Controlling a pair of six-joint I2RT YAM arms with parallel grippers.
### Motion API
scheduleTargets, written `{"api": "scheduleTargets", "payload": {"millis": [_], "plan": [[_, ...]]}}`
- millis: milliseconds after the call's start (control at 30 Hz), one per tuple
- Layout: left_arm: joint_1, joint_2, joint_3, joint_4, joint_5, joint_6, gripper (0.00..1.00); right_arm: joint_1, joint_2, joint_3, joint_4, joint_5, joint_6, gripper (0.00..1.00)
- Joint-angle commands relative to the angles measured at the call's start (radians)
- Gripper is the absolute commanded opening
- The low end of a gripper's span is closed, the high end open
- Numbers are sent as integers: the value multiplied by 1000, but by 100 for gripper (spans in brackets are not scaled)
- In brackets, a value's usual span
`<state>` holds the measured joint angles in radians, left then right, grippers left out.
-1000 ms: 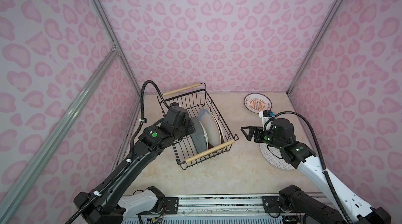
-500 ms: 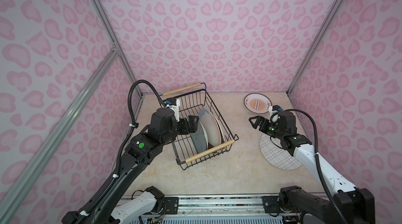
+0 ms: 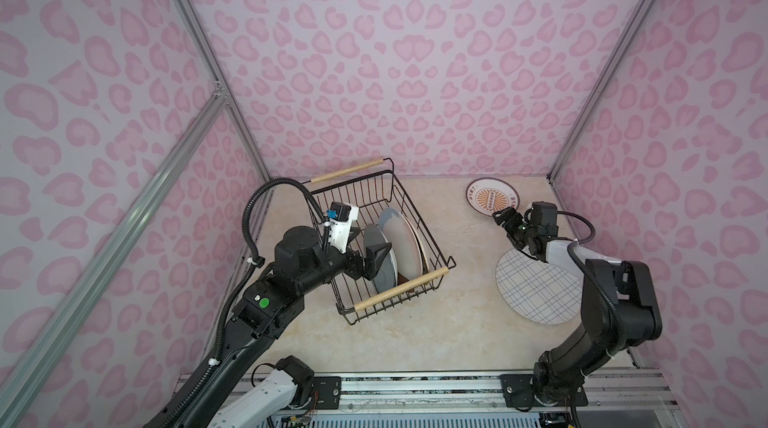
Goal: Load the plates into the dish rack
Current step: 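Open and raise the left gripper while the right gripper moves to the sunburst-print plate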
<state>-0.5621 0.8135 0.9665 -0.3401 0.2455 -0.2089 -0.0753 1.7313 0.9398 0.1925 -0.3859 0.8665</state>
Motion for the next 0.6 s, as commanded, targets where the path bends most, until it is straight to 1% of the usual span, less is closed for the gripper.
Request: {"api": "scheduleTargets", "payload": {"millis": [0,167,267,567], "plan": [[-1,-40,-58,106,45,33,99,-15,97,62,92,12,78,86],[-12,-64,-81,107,17,39,99,-38,223,166,95,41,138,83],[-12,-66,-86,109,2,34,99,-48,278,183,155,24,194,79],[-19,-86,-101,123,-6,31,99,-55,420,293,146,33,233,71]]}}
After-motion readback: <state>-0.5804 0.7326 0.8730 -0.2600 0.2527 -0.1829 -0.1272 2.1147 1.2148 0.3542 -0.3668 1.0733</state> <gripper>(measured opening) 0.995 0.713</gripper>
